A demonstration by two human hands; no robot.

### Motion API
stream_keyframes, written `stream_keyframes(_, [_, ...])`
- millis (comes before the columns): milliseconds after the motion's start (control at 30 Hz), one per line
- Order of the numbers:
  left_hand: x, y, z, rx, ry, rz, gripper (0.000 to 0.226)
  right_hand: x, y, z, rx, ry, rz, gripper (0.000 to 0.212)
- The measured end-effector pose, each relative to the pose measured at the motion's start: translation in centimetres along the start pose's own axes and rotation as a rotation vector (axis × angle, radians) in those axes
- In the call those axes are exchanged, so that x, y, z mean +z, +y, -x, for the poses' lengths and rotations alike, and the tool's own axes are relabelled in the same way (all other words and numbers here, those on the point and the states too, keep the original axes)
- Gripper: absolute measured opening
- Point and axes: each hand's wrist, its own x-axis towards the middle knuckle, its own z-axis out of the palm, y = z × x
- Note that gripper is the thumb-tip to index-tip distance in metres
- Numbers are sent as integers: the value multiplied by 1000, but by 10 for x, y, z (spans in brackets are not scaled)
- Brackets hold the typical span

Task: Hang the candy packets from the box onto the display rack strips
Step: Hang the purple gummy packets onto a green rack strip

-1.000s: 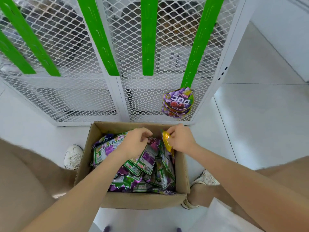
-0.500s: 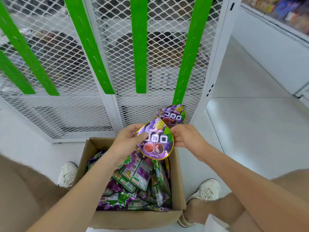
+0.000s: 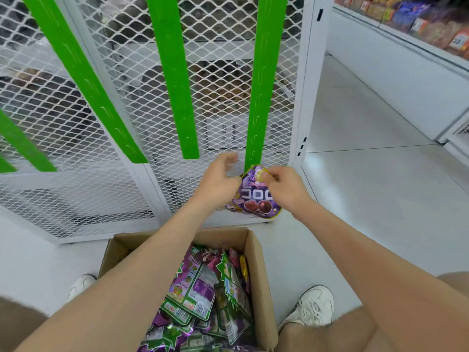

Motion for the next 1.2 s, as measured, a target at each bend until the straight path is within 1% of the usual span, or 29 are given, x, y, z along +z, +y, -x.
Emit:
stream_keyframes(67, [9,11,-18,-21,5,88,53,-1,0,-9,-5,39,-47,50])
stream_keyframes(133, [15,17,-31,-17,18,174,41,-2,-2,-16,-27,60,-94,44])
stream_keyframes(200, [17,20,-35,-9,-2,196,25,-2,-5,-21,-28,90,-142,41])
stream_keyframes(267, [19,19,-38,-19,-21,190,14,0,-8,-23,-20,110,-174,42])
stream_keyframes(300, [20,17,-39,-30,-27,189,16,2,-9,-23,-17,118,-188,44])
stream_keyframes(400, [18,15,-39,-46,-61,179,38,5,-11,-19,-7,158,-228,46])
stream_keyframes(467, [17,14,-37,-39,-75,170,43,6,-13,-15,16,185,-209,47])
stream_keyframes(567, [15,13,-34,-36,-81,146,47,8,-14,-8,69,196,-162,51])
stream_keyframes(700, [10,14,-30,-54,-102,127,33,11,-16,1,75,199,-123,50])
stream_keyframes(767, [8,11,-30,-63,-108,128,38,12,-17,4,60,211,-122,47])
stream_keyframes(833, [6,9,-30,-79,-117,145,36,14,-15,5,59,216,-90,48])
stream_keyframes(900, [5,6,-31,-60,-129,160,39,18,-11,7,70,199,-22,51])
stream_keyframes(933, [5,6,-30,-31,-127,130,40,19,-7,9,70,183,-2,50])
stream_keyframes(1000, [4,4,-28,48,-109,24,34,22,-2,10,64,147,-3,47])
stream_keyframes(1100, [-1,-2,-17,177,-77,-161,16,23,1,11,49,157,60,43])
stream_keyframes(1133, [-6,-6,-10,185,-74,-213,18,23,2,11,41,188,89,36])
stream_keyframes(1167, [-11,-12,0,188,-61,-266,25,23,0,13,45,234,99,22])
stream_keyframes(1200, [-19,-20,11,188,-40,-313,30,25,-1,15,63,269,80,15])
